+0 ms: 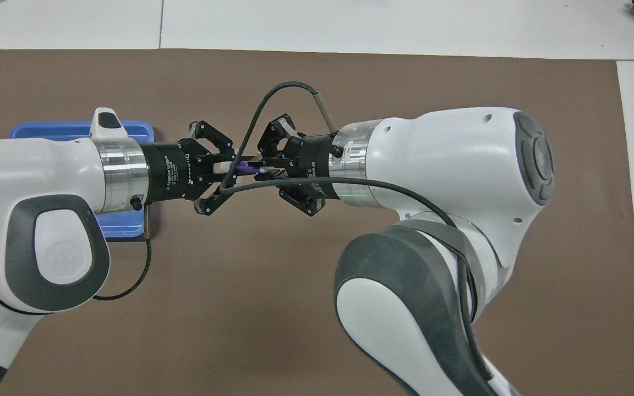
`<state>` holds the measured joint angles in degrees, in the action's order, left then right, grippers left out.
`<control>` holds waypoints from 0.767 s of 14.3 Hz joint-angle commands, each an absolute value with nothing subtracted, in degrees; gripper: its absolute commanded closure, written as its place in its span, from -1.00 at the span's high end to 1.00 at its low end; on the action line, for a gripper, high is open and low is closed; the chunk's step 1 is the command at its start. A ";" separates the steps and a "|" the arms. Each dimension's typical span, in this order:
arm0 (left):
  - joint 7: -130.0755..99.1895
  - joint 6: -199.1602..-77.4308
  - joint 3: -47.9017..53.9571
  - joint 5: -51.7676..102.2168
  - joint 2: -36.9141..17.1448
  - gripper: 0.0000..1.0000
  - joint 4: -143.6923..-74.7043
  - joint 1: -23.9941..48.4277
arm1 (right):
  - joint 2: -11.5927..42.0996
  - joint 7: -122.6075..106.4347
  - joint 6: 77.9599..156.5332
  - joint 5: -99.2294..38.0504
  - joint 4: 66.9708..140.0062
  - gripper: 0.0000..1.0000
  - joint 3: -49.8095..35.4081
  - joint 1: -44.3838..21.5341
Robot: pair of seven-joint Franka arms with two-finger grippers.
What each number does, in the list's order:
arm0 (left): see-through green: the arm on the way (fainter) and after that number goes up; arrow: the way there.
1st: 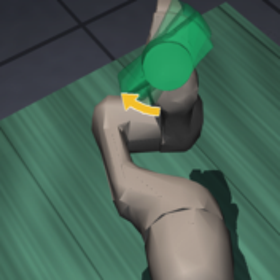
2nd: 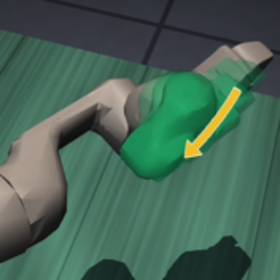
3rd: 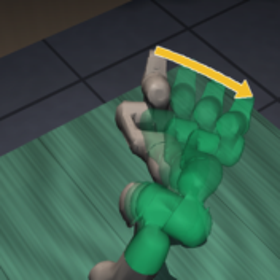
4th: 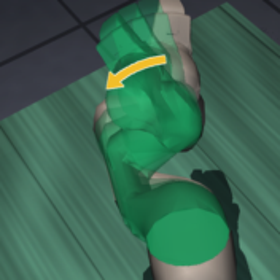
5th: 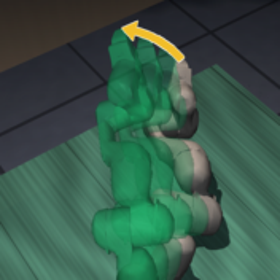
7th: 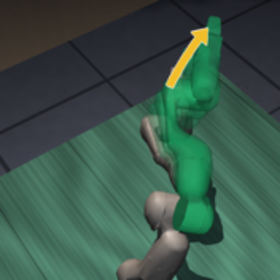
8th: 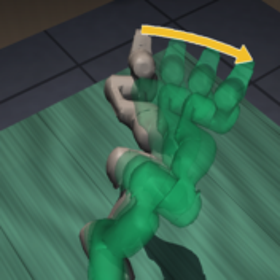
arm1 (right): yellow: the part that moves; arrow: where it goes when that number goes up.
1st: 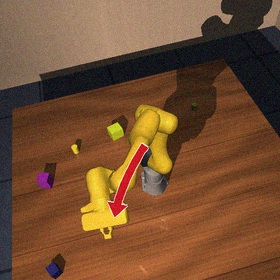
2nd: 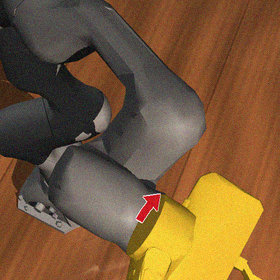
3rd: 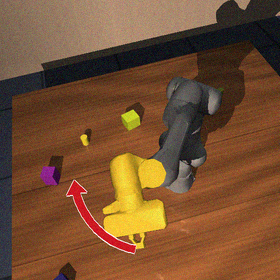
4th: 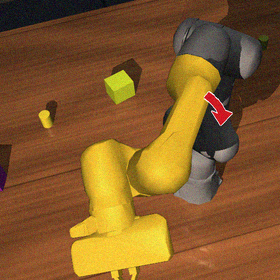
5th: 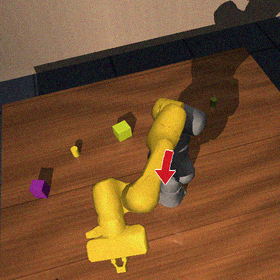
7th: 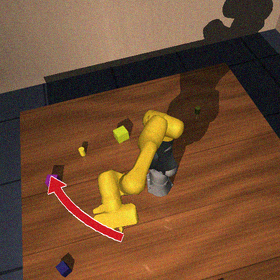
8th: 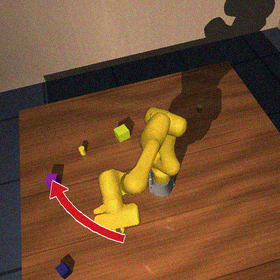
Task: Right arm passes pens to left for tray arrangement
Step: 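Open the right gripper and withdraw while the left gripper carries the pen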
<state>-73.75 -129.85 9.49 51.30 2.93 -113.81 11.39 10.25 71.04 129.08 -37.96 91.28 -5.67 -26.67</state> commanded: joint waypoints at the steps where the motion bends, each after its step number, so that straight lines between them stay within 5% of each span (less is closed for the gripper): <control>1: -73.65 -127.44 9.05 53.09 4.48 -1.00 -114.43 10.64 | 10.28 71.28 129.11 -39.20 90.97 -1.00 -5.71 -26.46; 7: -70.42 -124.99 8.79 52.82 4.48 -1.00 -114.08 8.62 | 10.28 71.02 129.02 -38.85 91.14 -1.00 -5.71 -26.37; 8: -68.23 -124.37 8.79 52.82 4.57 -1.00 -114.08 7.92 | 10.28 70.93 129.02 -38.76 91.49 -0.67 -5.71 -26.28; 10: -66.71 -122.53 8.70 52.65 4.74 -1.00 -114.08 6.51 | 10.28 70.84 128.50 -38.32 91.76 0.54 -5.63 -26.10; 11: -66.53 -122.17 8.70 52.56 4.83 -1.00 -114.08 6.33 | 10.28 69.88 128.24 -37.97 91.76 1.00 -5.62 -26.02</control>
